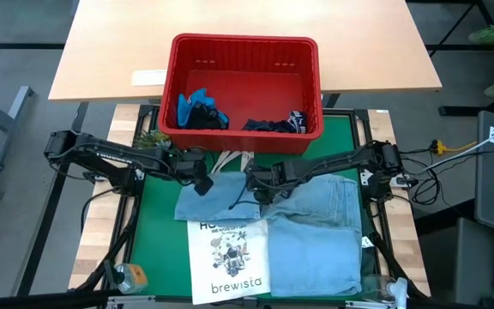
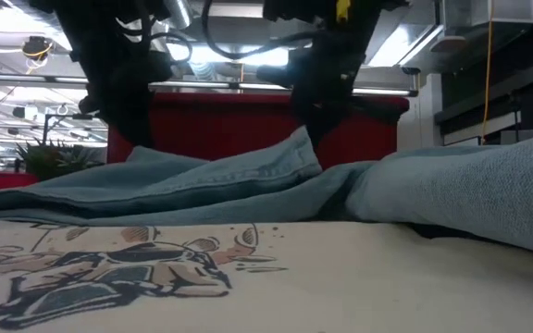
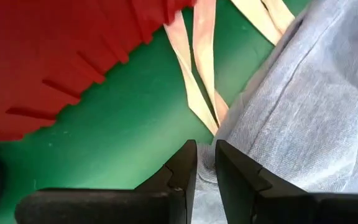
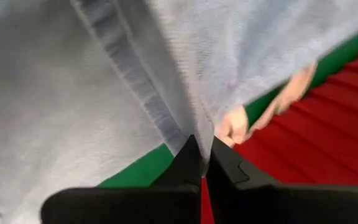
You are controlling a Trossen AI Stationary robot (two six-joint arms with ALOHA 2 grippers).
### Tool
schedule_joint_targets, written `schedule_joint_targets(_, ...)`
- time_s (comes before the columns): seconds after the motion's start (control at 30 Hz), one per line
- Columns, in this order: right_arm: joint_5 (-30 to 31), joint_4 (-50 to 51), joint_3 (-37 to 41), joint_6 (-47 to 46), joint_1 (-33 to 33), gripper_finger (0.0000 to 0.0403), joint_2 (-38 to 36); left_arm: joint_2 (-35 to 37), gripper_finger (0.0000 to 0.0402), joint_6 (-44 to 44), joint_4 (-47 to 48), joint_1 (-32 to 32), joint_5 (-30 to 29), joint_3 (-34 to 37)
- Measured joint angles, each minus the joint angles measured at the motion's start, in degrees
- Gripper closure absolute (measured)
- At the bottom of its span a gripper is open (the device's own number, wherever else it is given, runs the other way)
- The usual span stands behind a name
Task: Fold Laundry from Bin
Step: Fold the light blue jeans
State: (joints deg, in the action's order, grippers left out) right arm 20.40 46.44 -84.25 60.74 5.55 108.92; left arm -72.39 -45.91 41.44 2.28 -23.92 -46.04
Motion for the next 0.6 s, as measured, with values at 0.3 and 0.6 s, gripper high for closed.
schedule_joint_targets(0.3, -2.0, 0.9, 0.0, -0.7, 0.0, 0.0395, 0.0, 0.0, 0.0347, -0.4, 0.0, 0.0, -3.4, 0.0)
schedule_joint_targets(0.6, 0.0, 1.6, 0.0, -3.8, 0.1, 0.0286, 0.0, 0.0, 0.0347, -0.4, 0.0, 0.0, -6.1, 0.0)
